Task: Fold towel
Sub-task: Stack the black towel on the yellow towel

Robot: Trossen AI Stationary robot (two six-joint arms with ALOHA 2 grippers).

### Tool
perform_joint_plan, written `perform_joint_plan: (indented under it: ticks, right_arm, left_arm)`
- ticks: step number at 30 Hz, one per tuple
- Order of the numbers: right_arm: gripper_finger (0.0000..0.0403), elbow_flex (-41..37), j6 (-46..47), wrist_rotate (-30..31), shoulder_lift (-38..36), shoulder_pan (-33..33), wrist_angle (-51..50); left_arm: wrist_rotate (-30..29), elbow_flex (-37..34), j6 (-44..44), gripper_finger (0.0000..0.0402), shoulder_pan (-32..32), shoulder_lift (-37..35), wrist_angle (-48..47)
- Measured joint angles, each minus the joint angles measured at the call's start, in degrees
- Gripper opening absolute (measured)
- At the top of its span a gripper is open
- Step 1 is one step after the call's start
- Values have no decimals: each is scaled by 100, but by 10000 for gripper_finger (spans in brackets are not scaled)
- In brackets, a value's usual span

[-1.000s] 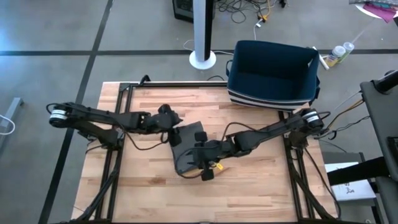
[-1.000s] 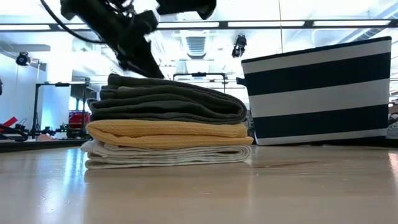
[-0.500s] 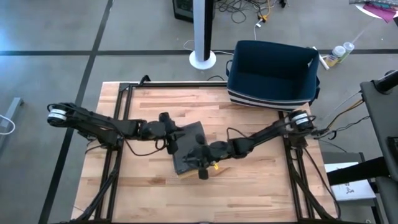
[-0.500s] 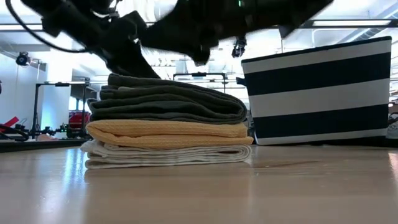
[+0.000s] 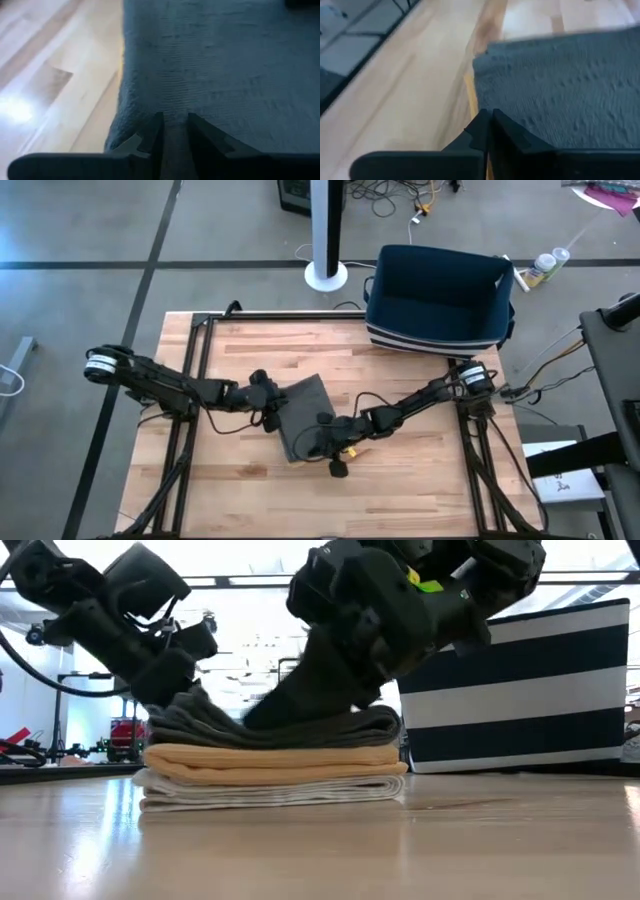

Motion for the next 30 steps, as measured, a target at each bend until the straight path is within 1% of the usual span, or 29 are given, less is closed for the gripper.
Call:
perform_joint_plan:
  ticks: [4, 12, 15, 18, 20, 22, 26, 29, 30]
  right_arm:
    - [13, -3, -70, -10, -301, 2, -358]
    - [13, 197, -459, -5, -828, 1, -364]
    - [13, 110, -634, 148, -950, -27, -553]
    - [13, -107, -645, 536, -903, -50, -607]
    - [13, -241, -535, 608, -747, -57, -298]
    - [13, -415, -411, 611, -577, -51, 10]
    - [13, -593, -151, 629, -189, -46, 368]
    - [13, -609, 20, 595, -82, -48, 560]
    - [13, -599, 52, 579, -72, -45, 557]
  left_arm:
    - [370, 180, -18, 77, 0, -192, -389]
    - [441, 932, 498, 82, -24, -625, -1149]
    - [439, 979, 660, 81, -33, -767, -1199]
    - [336, 681, 649, 77, -33, -847, -1215]
    - [178, 362, 412, 77, -35, -832, -1122]
    - [53, -42, 107, 77, -33, -779, -815]
    - [63, -708, -372, 77, -49, -642, 224]
    - [66, -924, -433, 77, -52, -641, 649]
    - [72, -955, -426, 77, -52, -707, 635]
